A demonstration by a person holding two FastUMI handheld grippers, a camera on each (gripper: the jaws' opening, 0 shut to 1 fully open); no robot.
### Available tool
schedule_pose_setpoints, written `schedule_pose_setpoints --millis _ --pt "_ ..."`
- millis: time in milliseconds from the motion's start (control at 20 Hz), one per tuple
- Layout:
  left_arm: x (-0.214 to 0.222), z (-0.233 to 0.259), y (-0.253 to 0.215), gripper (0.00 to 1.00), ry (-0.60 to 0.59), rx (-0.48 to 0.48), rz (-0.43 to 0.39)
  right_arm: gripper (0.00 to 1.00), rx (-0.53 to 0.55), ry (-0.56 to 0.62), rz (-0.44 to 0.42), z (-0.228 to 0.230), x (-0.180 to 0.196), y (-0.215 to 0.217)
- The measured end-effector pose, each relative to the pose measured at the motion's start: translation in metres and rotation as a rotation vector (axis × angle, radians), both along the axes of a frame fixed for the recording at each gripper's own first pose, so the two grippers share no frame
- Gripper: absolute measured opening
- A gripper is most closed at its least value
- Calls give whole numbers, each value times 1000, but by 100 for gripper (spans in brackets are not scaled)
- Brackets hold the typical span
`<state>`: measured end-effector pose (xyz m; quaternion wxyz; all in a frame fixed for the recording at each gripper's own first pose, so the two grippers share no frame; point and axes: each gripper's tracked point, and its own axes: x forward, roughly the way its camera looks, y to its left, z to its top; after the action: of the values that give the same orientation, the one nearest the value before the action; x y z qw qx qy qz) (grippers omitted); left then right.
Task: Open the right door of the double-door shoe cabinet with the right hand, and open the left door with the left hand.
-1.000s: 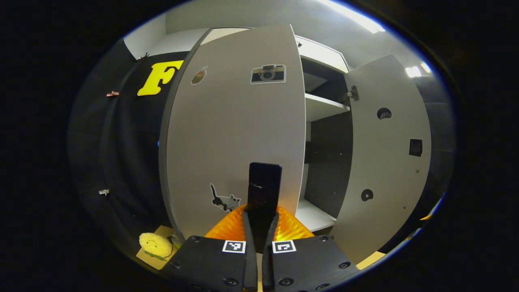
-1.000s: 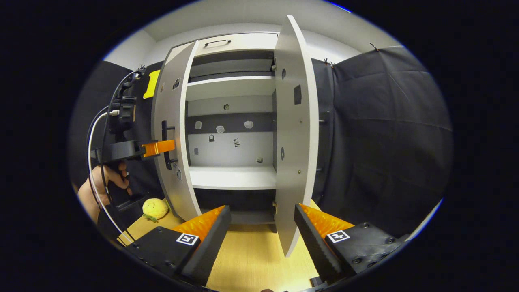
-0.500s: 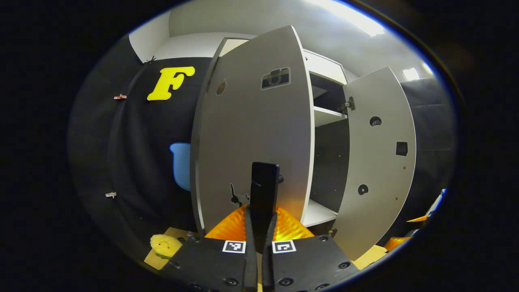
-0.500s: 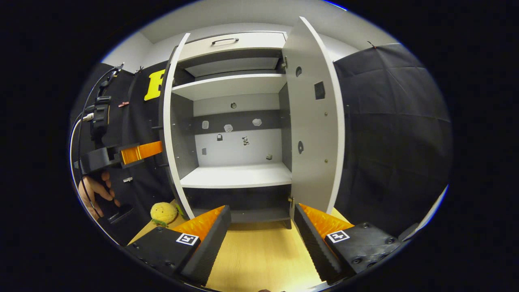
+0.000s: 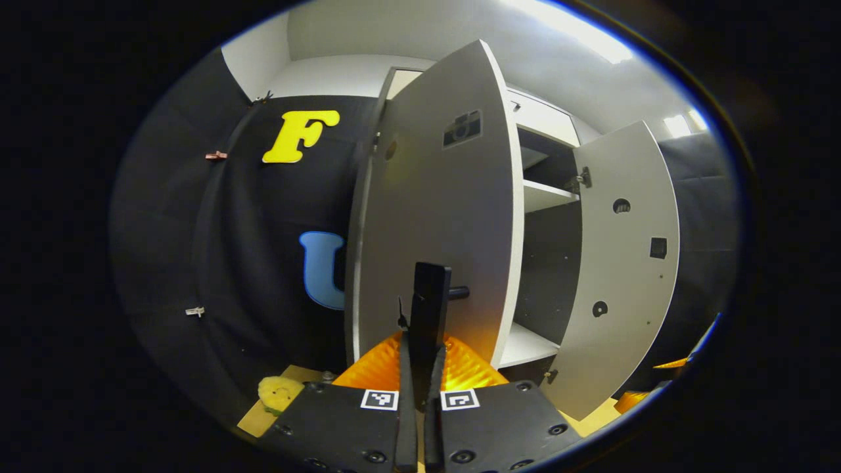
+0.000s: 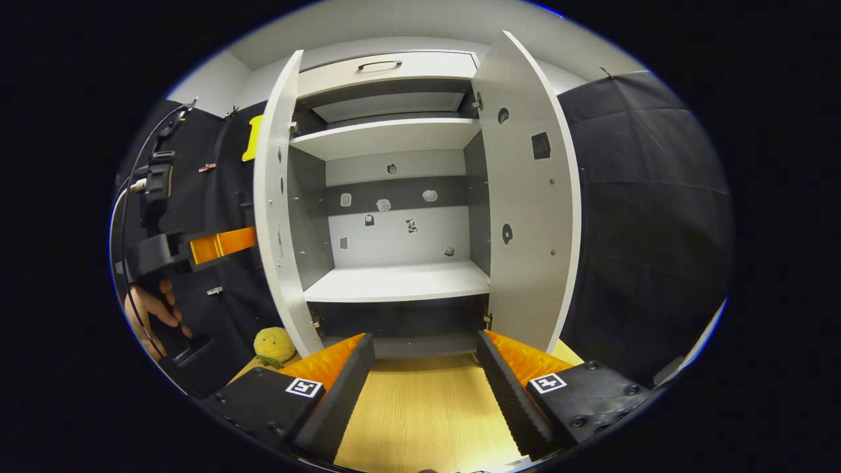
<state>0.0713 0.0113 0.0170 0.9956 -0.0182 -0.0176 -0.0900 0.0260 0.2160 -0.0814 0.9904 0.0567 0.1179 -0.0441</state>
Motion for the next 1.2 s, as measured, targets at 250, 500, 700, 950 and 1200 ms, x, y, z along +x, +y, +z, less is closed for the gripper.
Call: schedule_pose_setpoints --millis 250,500,700,950,1200 --pt "-2 3 58 8 -8 -1 63 99 16 11 -3 -1 -1 10" --pt "4 4 96 5 42 -47 71 99 14 -13 -10 11 2 15" --pt "-7 2 100 5 45 -24 80 99 -16 -7 -25 19 2 9" --pt "-33 2 100 5 65 -51 110 98 -33 -36 -34 36 -1 -12" --pt "-88 19 86 5 42 -35 174 99 -12 -88 -20 58 -13 -43"
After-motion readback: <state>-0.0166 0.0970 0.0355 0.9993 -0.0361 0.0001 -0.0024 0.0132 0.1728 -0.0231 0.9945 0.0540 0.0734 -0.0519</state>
